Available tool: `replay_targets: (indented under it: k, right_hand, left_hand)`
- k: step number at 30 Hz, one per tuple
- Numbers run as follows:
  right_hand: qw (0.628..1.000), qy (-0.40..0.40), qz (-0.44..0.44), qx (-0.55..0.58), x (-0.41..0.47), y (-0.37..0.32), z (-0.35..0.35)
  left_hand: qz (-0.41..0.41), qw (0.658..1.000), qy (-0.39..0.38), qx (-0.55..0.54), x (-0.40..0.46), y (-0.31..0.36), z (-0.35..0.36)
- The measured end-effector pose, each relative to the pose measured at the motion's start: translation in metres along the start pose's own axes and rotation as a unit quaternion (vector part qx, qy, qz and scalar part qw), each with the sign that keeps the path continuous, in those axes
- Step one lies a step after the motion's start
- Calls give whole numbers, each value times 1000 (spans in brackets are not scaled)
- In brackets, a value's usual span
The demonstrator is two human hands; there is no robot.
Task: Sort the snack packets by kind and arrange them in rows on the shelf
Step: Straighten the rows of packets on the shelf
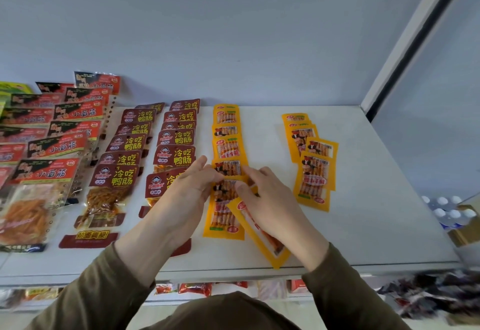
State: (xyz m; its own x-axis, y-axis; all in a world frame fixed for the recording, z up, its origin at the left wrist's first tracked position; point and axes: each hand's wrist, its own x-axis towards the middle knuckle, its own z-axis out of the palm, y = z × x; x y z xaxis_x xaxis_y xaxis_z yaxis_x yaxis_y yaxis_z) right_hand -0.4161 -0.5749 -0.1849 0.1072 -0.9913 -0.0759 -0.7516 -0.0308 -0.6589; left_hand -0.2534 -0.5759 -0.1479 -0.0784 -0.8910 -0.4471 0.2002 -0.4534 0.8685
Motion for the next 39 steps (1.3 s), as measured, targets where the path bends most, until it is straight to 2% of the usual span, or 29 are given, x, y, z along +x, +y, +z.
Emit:
replay_targets:
  k: [4, 11, 15, 18, 22, 26, 29, 32, 36, 39]
  right_hand:
    - [1000, 26, 0, 14, 1, 3, 0]
    - [979, 194, -26, 56, -4, 13, -14]
    - [958, 285, 17, 31, -11, 34, -35]
    - [952, 298, 62, -18, -15, 48, -43]
    - [946, 295, 83, -105, -12, 65, -41]
    - [943, 289, 81, -142, -13, 79, -48]
    - [964, 212, 83, -136, -7, 89, -60]
    - [980, 129, 82, -131, 0, 96, -63]
    - [982, 101, 36, -158, 4, 103, -58]
    - [979, 100, 30, -174, 15, 101, -51]
  left_hand:
    - [0, 1000, -9, 25, 0, -1, -1]
    - [53, 990, -33, 130, -9, 0, 4]
    - [73, 976, -76, 188, -9, 0, 10]
    - [109, 958, -104, 245, 0, -3, 22]
    - [152, 913, -148, 349, 28, 0, 55]
    - [192, 839, -178, 476, 62, 15, 90]
    - [227, 795, -143, 543, 99, 24, 121]
    - [228, 757, -117, 601, 136, 23, 154]
    - [227, 677, -148, 684, 170, 11, 173]
    - [221, 655, -135, 710, 183, 13, 164]
